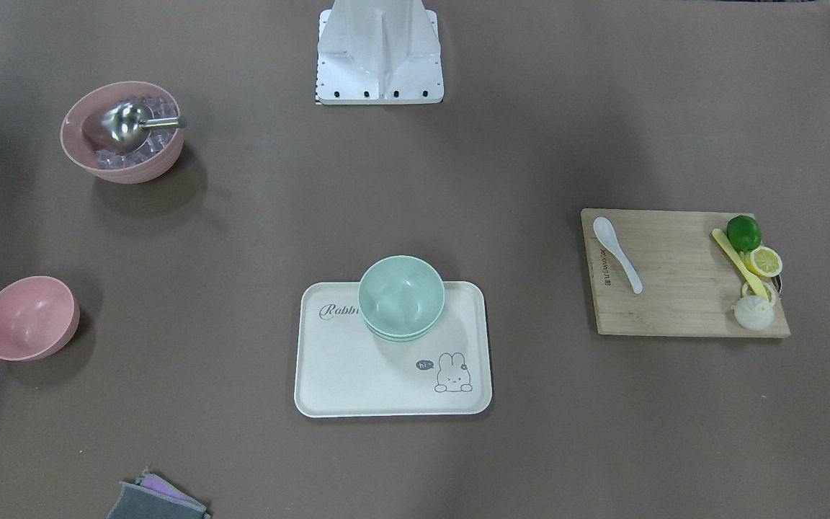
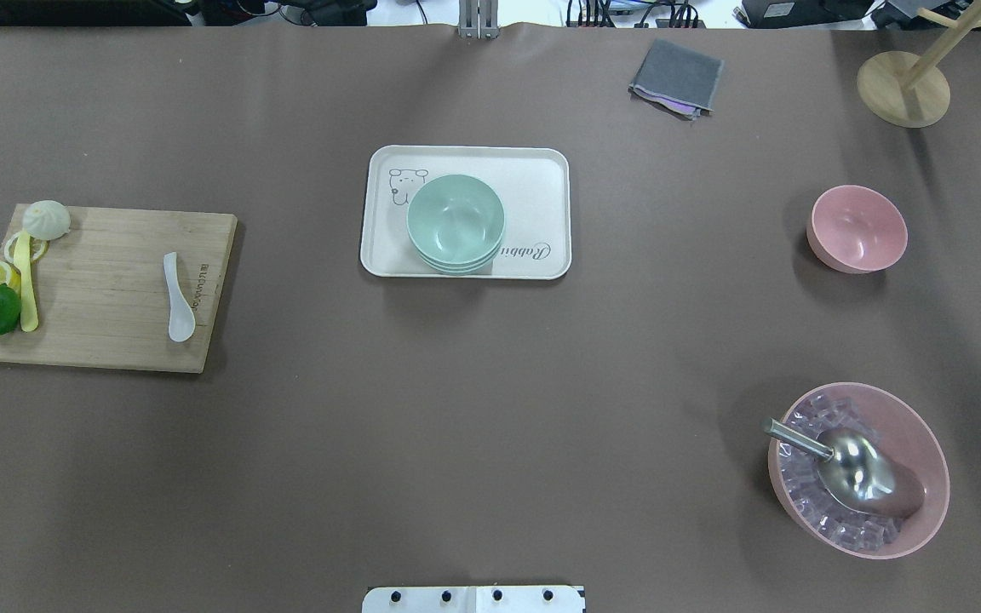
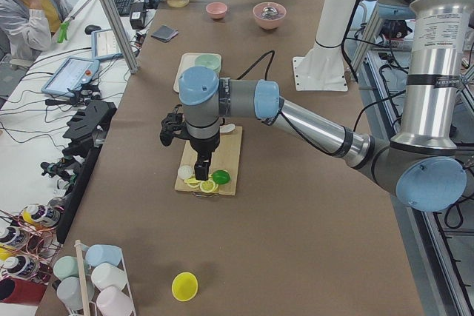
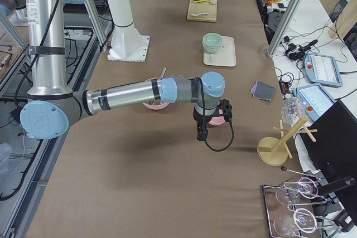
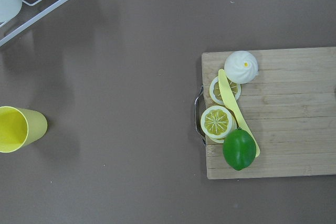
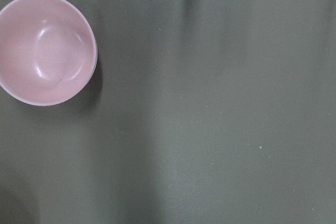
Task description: Stack pink bowl on green and place spoon
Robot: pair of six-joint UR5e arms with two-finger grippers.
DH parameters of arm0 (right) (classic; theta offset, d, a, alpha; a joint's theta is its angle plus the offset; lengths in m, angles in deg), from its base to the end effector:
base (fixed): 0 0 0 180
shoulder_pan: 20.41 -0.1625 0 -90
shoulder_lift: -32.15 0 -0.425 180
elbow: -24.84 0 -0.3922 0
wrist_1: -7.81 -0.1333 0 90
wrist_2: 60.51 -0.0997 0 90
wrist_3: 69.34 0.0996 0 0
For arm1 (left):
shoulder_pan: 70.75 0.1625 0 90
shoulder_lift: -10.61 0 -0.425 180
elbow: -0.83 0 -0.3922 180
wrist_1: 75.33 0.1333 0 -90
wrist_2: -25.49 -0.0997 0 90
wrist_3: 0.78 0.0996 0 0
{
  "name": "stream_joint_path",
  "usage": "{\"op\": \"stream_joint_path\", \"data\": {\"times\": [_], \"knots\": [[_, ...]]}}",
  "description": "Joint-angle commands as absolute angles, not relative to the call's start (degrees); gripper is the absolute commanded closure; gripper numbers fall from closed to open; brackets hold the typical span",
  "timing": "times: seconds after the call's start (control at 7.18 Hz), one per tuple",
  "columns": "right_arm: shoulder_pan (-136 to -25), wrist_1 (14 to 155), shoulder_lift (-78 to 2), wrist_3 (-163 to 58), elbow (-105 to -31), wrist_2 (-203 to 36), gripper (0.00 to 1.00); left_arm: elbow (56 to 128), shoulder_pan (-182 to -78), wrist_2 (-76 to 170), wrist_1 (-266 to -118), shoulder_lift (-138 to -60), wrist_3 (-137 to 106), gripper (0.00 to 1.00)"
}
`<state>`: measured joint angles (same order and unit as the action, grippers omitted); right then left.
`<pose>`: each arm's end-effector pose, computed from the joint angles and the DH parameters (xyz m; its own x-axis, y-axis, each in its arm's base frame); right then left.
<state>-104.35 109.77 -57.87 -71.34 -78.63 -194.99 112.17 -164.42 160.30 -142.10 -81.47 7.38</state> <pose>0.0122 -0.4868 0.5647 0.7035 -0.1281 0.6991 0.1302 0.9902 0.0504 -0.0934 -0.4702 0.5017 0.7101 0.0990 -0.6971 -0.0372 0.9940 0.1033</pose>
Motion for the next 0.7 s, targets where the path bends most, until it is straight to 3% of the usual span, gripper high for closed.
{"op": "stream_joint_path", "data": {"times": [0.0, 0.56], "knots": [[-104.43, 109.76, -58.02, -71.09, -78.61, -194.98, 0.0, 113.23, -164.36, 160.66, -142.74, -81.06, 7.74, 0.01], [-104.34, 109.85, -58.81, -70.92, -78.69, -195.33, 0.0, 113.15, -164.35, 160.14, -143.0, -80.53, 7.66, 0.01]]}}
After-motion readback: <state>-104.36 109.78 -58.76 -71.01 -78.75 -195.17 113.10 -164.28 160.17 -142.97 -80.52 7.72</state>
